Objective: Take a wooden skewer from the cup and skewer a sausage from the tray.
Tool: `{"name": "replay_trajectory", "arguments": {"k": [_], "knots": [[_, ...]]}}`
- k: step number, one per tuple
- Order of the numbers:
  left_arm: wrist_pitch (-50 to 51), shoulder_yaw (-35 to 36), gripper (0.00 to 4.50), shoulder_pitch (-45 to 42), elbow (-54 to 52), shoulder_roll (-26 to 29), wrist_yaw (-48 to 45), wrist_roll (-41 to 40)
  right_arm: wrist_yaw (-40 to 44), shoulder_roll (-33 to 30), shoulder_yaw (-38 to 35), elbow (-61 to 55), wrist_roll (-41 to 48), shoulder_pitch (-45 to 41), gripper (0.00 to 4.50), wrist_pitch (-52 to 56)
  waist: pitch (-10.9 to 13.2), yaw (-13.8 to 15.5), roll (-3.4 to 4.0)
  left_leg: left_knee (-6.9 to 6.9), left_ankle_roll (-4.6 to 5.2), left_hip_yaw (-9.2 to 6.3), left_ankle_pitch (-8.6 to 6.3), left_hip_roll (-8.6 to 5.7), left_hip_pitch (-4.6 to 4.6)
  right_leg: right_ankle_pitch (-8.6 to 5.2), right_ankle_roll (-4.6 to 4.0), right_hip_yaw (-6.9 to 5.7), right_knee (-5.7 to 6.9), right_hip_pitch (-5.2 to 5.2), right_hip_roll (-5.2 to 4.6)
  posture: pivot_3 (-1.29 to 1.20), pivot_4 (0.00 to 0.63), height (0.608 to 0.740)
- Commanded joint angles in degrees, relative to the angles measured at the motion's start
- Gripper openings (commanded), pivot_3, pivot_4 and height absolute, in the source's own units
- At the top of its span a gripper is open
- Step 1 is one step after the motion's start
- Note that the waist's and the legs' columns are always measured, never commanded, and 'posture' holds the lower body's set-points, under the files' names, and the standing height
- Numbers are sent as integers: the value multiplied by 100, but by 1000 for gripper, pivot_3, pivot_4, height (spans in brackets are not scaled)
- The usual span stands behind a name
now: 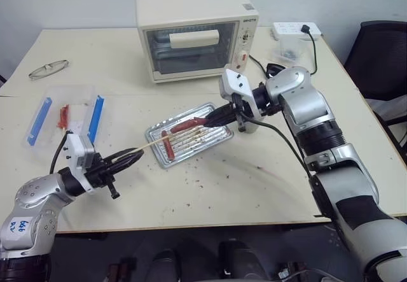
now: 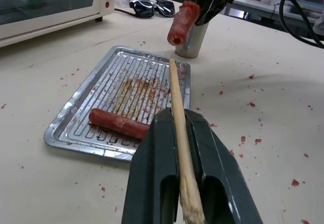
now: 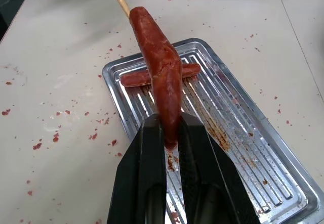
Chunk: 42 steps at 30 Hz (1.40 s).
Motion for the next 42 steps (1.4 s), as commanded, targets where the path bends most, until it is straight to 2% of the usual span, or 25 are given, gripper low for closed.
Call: {"name": "replay_trajectory", "arguments": {"k": [1,18,42], "knots": [[45,88,0,20,-75,87,-96,-78,-10,-112,-90,-177,137,-41,330,10,0,-4,0,0,0,0,0,0,0,0,0,1,0,0,0,0,150,740],[256,225,0,-79,-193,47,-79,-268,19,-141,-43,-45,175,15,330,-51,0,-2,0,0,0,0,0,0,0,0,0,1,0,0,0,0,150,740],[292,-153,0,-440,-133,-164,-5,-170,95,-121,9,-302,319,107,330,50,0,-2,0,2,0,0,0,0,0,0,0,1,1,0,1,0,150,740]]}}
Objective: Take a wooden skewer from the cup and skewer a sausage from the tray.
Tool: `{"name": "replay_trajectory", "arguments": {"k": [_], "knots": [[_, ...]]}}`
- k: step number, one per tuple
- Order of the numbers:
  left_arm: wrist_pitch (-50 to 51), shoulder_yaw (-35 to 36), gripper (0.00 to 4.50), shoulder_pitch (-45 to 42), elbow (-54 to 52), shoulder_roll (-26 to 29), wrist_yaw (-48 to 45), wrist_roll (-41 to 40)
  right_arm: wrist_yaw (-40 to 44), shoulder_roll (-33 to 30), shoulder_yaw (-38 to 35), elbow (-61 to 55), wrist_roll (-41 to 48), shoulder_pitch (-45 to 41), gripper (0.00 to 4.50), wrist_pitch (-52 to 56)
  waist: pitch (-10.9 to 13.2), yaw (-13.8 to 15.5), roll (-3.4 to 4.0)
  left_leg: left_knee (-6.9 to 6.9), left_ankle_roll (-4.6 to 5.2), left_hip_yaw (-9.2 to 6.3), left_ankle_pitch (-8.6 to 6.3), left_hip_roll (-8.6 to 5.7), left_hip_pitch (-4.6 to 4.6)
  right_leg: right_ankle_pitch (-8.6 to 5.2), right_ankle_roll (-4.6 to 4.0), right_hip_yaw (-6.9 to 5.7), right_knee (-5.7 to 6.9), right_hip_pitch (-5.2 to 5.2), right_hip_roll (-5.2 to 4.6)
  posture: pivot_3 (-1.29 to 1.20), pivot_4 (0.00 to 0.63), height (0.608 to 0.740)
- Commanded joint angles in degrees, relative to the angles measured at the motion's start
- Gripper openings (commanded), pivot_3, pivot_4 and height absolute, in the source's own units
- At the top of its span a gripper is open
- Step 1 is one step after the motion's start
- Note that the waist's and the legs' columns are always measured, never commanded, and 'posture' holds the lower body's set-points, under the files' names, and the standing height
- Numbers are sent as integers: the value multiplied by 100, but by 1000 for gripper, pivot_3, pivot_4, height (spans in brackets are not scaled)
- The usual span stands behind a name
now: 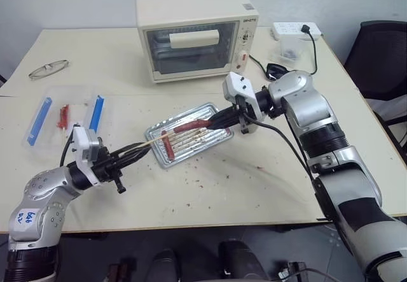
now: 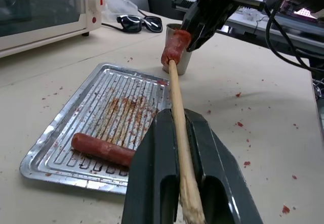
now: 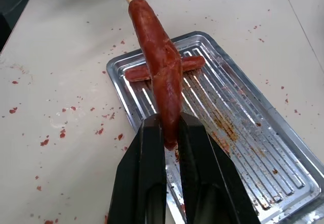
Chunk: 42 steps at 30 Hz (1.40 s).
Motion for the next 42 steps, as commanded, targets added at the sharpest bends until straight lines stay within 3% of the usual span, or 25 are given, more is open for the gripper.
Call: {"name": "replay_trajectory", "arguments": {"k": [1,21,29,34,42], "knots": [[-9,9,0,-44,-101,6,-11,-43,98,-24,-35,-321,158,-51,330,-54,0,-1,0,0,0,0,0,1,0,0,0,0,0,0,0,0,150,740],[-20,-753,0,-829,297,-263,-228,139,309,125,42,-692,252,-53,330,-460,0,3,0,5,0,0,0,0,0,0,0,-2,4,0,2,0,150,740],[-50,-781,0,-889,350,-321,-224,149,107,129,-24,-907,315,46,330,294,0,16,0,9,0,-1,0,-1,0,0,0,-2,5,1,0,0,150,740],[162,-337,0,-707,199,-305,-6,-190,133,-170,-90,-898,278,250,1634,22,0,13,0,9,0,-1,0,-1,0,0,0,-2,5,1,1,0,150,740],[1369,1042,0,-47,-74,-153,713,-1631,158,-493,-807,-1792,1261,855,4343,123,1,13,-2,5,1,-4,0,3,0,0,0,-1,3,1,0,0,150,740]]}}
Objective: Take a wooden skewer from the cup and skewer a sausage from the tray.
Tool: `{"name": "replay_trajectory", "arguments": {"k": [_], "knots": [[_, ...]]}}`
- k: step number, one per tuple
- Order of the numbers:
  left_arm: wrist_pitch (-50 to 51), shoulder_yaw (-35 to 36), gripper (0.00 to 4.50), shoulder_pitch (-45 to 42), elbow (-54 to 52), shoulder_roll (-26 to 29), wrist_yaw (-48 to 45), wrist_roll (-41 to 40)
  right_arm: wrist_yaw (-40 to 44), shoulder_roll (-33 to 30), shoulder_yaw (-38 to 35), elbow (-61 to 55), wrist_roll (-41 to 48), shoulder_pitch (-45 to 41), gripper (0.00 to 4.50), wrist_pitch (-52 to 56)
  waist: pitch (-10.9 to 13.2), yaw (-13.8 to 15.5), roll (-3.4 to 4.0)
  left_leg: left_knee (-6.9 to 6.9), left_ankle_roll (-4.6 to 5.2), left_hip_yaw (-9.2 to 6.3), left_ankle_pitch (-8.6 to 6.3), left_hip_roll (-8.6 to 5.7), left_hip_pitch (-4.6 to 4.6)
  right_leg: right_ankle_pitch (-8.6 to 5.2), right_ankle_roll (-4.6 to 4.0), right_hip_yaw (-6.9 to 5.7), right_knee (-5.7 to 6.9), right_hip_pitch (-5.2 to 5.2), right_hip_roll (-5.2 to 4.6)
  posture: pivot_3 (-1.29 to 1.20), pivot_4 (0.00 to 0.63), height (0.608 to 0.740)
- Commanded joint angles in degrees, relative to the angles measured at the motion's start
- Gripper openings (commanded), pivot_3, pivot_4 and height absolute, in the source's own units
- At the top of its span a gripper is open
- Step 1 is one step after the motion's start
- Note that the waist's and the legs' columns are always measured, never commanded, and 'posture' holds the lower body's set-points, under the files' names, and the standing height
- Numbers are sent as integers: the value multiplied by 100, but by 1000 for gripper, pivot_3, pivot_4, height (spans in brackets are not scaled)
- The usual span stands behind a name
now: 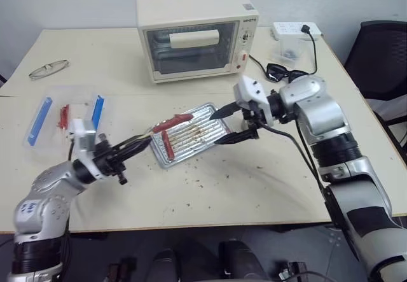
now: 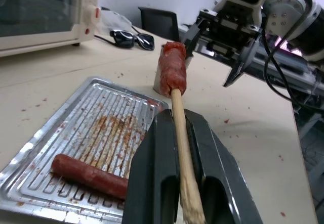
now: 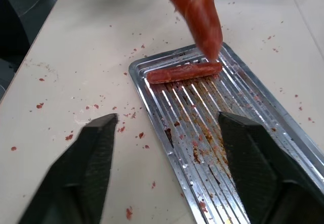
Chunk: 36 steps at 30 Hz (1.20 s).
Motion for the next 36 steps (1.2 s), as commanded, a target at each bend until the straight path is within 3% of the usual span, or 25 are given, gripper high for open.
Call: {"name": "replay_trajectory", "arguments": {"k": [1,4,7,9,15,24,28,33,35,36], "knots": [[474,818,0,234,-289,-8,612,-830,-225,-9,-667,-994,750,497,4463,58,0,3,0,0,0,-5,0,3,0,0,0,-3,-1,3,1,0,150,740],[621,1318,0,427,-346,-180,1212,-1215,-845,221,-1291,-1837,1253,1337,4463,-196,-2,43,-5,-1,0,-20,-1,3,0,0,0,-16,-5,11,-2,0,150,740],[415,1878,0,531,-364,-550,2019,-1445,-1250,420,-1950,-2541,2342,2150,4463,422,-2,115,-5,-1,0,-22,-1,-5,-1,0,1,-17,-8,14,-7,0,150,740],[202,2164,0,445,-374,-826,2574,-1564,-1517,558,-2184,-2927,2510,2734,4463,148,-3,162,-8,2,1,-24,0,-5,0,0,1,-18,-8,17,-8,0,150,740],[-535,2499,0,-205,126,-1238,3800,-1254,-1974,766,-2302,-3337,2001,3767,4463,-1338,-4,288,-18,5,2,-24,1,-15,5,1,1,-19,-26,21,-4,0,150,740],[-538,2074,0,-1272,1716,-716,4296,-495,-2460,586,-2169,-3253,1955,3902,4463,-1699,-6,296,-29,4,1,-13,4,-16,12,1,2,-54,-14,19,0,0,150,740],[-424,1995,1119,-1279,1710,-536,3976,-523,-2505,493,-2126,-3264,1999,3890,4500,-1701,-6,293,-29,0,0,-12,4,-10,10,1,2,-58,-6,17,0,0,150,740],[-490,1640,2547,-701,1244,74,3250,64,-2443,235,-2088,-3302,2027,3995,4500,-1600,-6,288,-29,0,0,-13,4,-11,9,1,2,-60,-9,17,-1,0,150,740],[-852,1226,3141,-167,998,614,2307,658,-2283,7,-2069,-3307,2036,4102,4500,-1538,-6,281,-29,-2,0,-13,3,-10,9,1,2,-59,-11,17,-1,0,150,740],[-1013,1084,3141,59,864,823,1871,829,-2140,-138,-2058,-3289,2024,4178,4500,-1557,-6,284,-29,-6,-1,-11,3,-10,9,0,0,-57,-21,14,0,0,150,740]]}}
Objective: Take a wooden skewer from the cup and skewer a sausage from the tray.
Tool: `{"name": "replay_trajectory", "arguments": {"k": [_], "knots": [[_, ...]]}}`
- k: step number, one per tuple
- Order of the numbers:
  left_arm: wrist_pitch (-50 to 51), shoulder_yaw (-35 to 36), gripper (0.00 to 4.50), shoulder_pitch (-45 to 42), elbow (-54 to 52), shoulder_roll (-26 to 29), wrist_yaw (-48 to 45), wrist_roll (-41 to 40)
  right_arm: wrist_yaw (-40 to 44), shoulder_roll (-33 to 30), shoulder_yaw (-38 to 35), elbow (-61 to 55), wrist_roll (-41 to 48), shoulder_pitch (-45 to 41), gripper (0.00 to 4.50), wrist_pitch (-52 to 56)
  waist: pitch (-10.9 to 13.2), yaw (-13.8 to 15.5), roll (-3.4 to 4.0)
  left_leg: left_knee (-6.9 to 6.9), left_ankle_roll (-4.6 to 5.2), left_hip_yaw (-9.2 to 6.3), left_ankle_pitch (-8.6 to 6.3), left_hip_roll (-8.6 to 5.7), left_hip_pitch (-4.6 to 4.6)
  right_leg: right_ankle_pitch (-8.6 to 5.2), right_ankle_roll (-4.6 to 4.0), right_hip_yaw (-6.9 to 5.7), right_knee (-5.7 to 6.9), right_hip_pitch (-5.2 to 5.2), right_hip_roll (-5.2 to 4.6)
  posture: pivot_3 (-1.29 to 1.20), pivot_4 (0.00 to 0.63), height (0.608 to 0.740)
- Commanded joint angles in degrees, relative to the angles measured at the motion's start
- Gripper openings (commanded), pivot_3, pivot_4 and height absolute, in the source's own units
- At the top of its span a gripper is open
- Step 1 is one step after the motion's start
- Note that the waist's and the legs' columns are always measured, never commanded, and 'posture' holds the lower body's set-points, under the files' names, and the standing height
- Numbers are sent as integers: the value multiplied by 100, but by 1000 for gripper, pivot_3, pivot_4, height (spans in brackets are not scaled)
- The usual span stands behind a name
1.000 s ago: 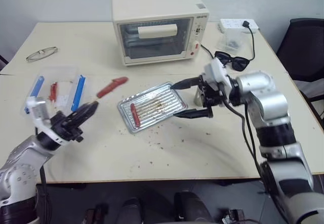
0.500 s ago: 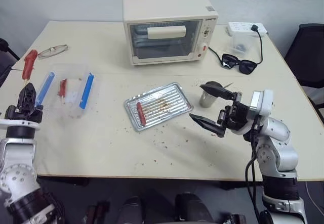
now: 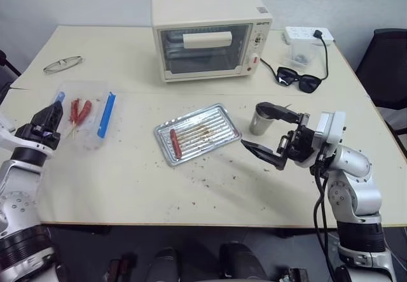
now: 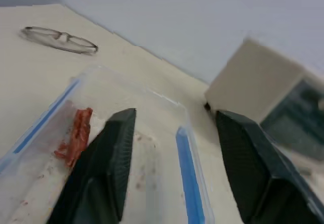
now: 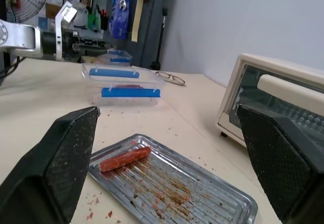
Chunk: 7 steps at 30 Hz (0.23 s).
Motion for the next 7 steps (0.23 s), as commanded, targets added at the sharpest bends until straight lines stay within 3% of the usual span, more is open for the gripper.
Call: {"name": "replay_trajectory", "arguments": {"k": [1,7], "knots": [[-623,-447,3141,672,-692,738,-1534,742,422,-465,-38,-133,96,275,4500,7,1,8,2,-2,0,0,0,-1,0,-1,-1,2,-3,1,-1,0,150,740],[-1374,-1014,3141,1930,-1433,1328,-3215,1434,1094,-960,-12,595,-91,729,4500,-490,1,26,2,-10,5,-3,-3,-6,6,-4,-7,39,-26,14,-18,0,150,740]]}}
